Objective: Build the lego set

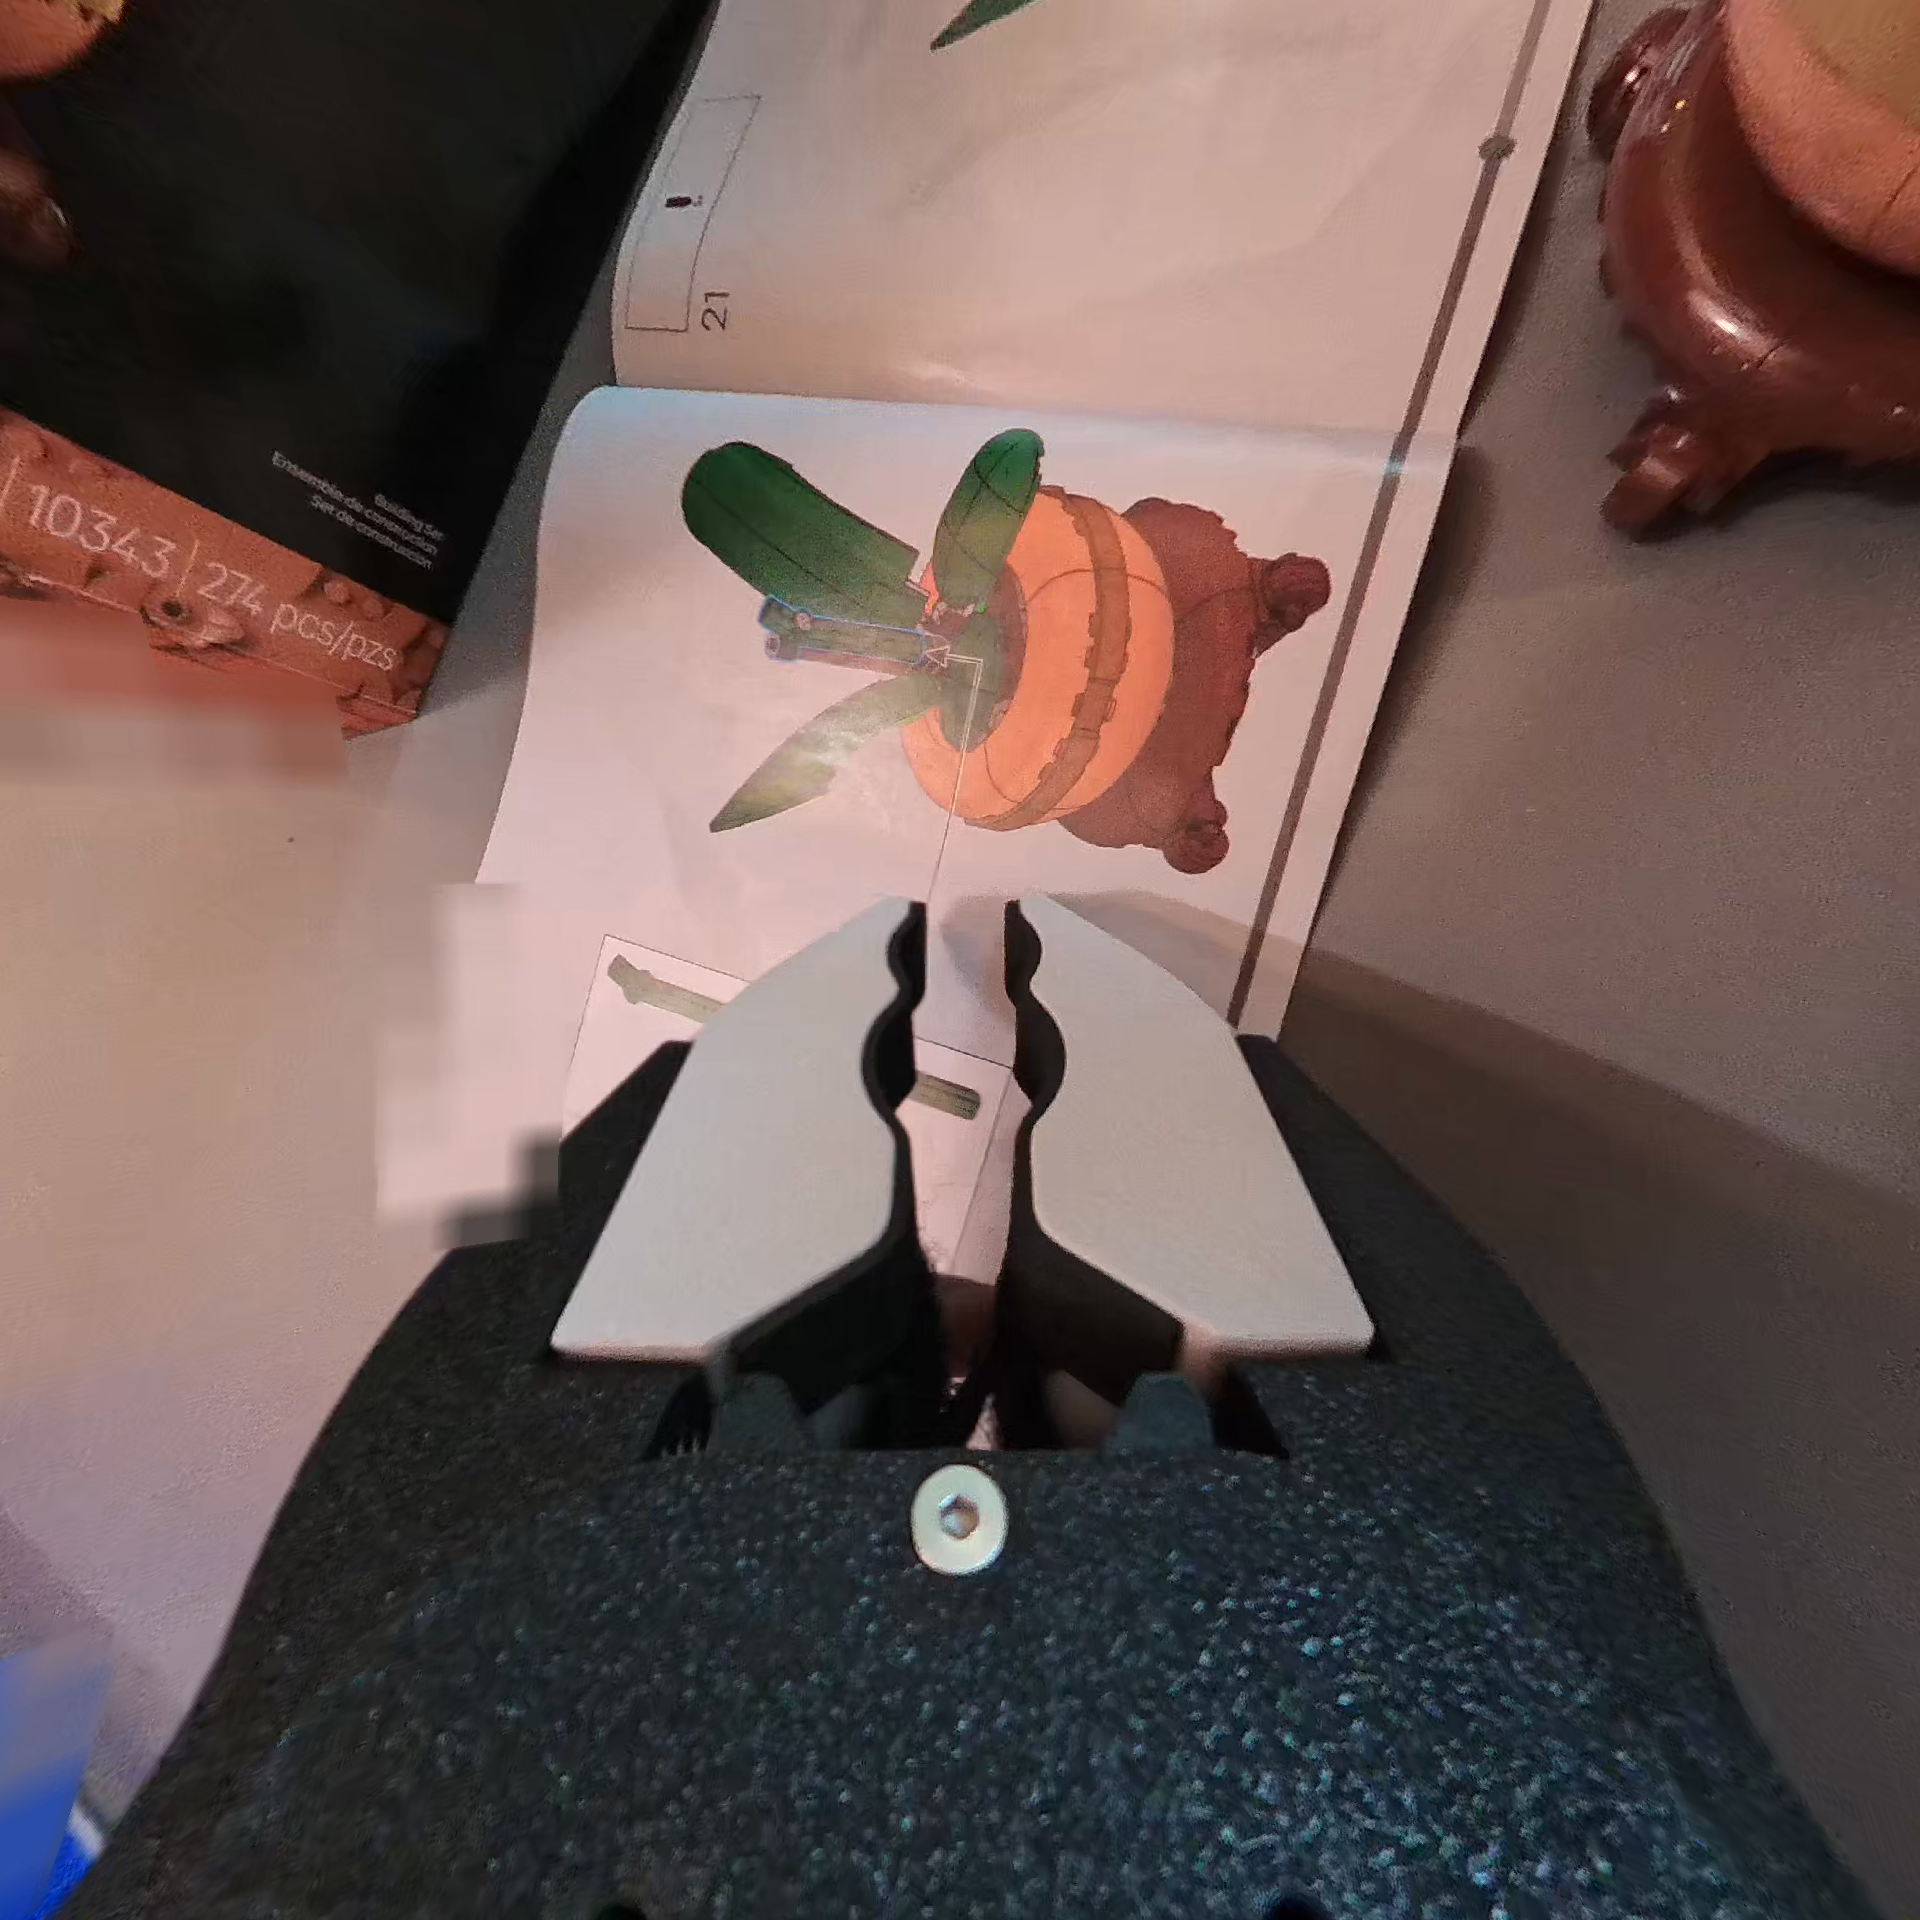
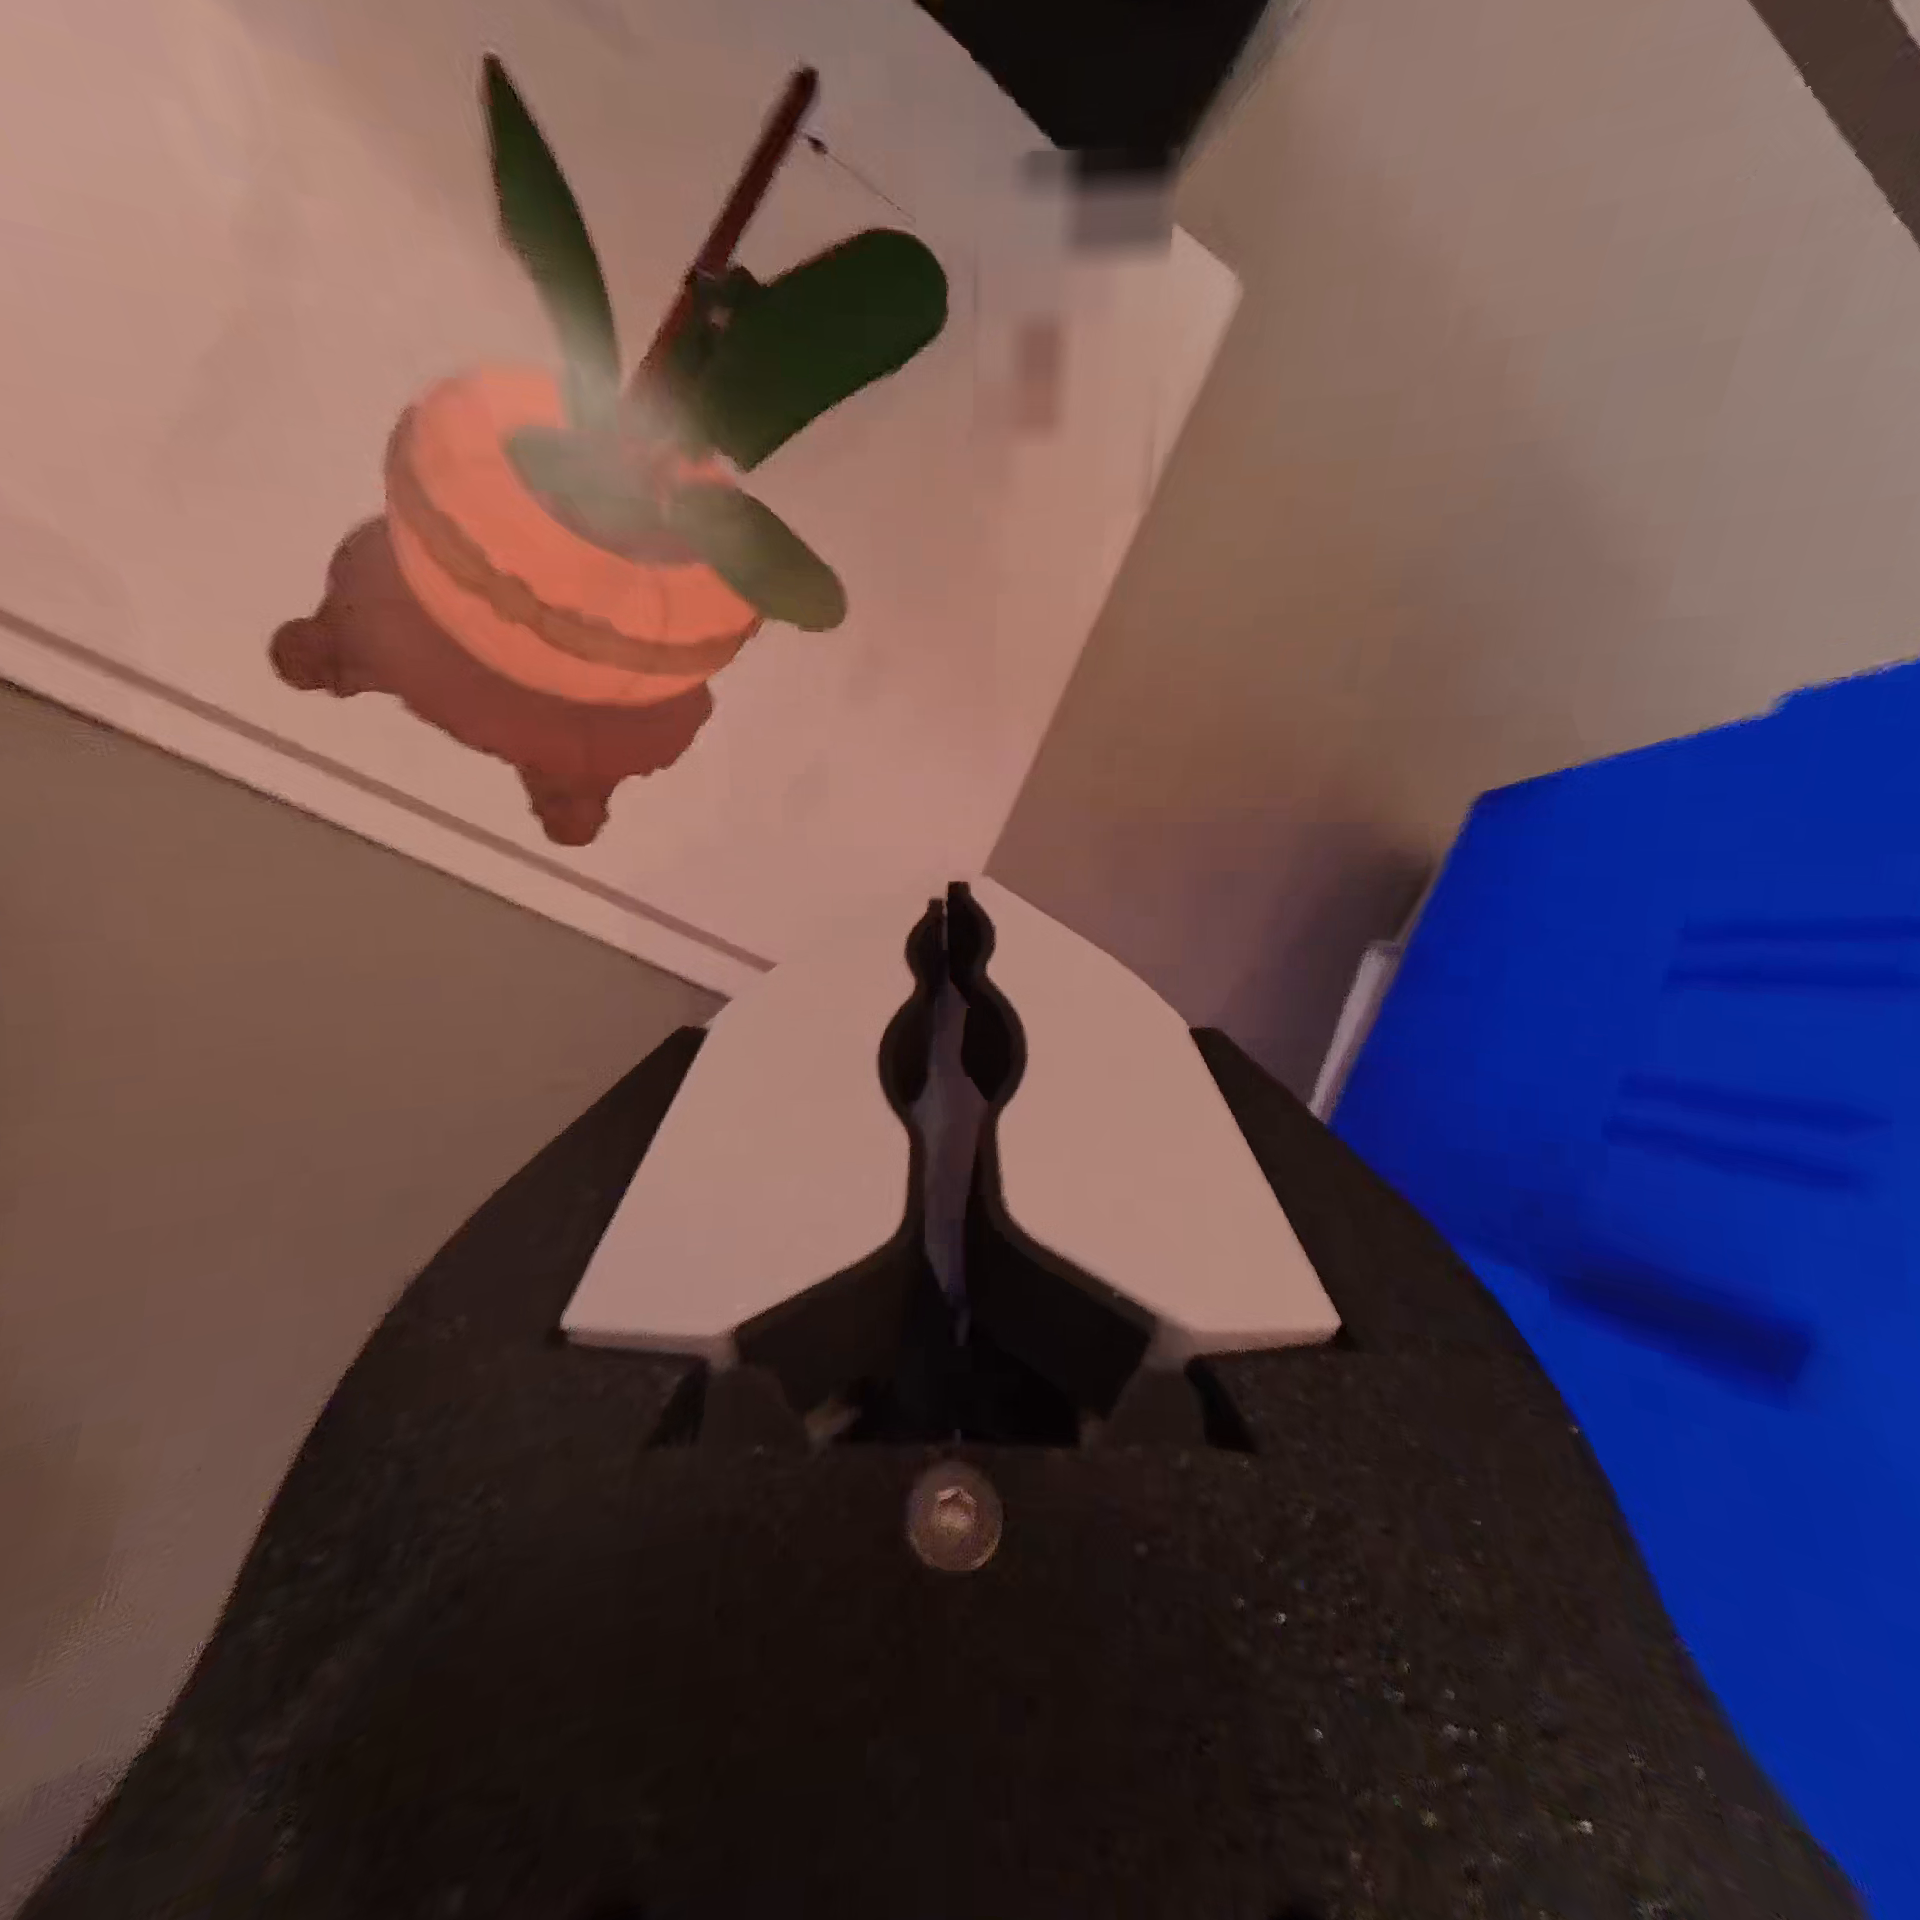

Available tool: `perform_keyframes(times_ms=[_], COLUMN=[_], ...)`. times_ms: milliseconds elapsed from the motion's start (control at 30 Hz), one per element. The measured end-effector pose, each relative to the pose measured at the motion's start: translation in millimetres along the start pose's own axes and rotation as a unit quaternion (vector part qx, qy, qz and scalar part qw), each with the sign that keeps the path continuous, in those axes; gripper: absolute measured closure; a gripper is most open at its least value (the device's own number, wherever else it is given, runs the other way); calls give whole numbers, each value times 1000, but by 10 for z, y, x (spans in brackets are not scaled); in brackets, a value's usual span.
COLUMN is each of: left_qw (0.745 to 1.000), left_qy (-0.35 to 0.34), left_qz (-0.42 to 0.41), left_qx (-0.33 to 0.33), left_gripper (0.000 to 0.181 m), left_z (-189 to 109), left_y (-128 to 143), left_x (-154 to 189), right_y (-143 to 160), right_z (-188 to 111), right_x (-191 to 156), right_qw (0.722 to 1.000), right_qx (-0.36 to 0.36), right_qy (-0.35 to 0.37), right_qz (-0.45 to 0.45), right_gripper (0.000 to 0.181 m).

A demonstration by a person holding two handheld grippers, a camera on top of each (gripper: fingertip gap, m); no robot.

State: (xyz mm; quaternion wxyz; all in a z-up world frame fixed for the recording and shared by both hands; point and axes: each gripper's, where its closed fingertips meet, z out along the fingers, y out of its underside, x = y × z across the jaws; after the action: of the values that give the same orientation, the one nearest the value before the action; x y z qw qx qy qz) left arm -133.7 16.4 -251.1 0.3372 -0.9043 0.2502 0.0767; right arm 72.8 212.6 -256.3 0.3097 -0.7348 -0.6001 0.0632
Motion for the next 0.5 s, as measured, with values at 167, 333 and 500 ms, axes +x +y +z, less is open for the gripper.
perform_keyframes(times_ms=[167, 333, 500], left_qw=[1000, 998, 996], left_qy=[29, 55, 71], left_qz=[-8, -29, -44], left_qx=[-10, -2, 4], left_gripper=[175, 175, 175], left_z=[-2, -23, -59], left_y=[31, 93, 210], left_x=[18, -29, -150], right_y=[-34, -112, -115], right_z=[-31, -67, -76], right_x=[-158, -414, -406], right_qw=[1000, 998, 998], right_qx=[-3, 18, 19], right_qy=[-13, -58, -44], right_qz=[-28, -31, -44], right_gripper=[181, 181, 181])
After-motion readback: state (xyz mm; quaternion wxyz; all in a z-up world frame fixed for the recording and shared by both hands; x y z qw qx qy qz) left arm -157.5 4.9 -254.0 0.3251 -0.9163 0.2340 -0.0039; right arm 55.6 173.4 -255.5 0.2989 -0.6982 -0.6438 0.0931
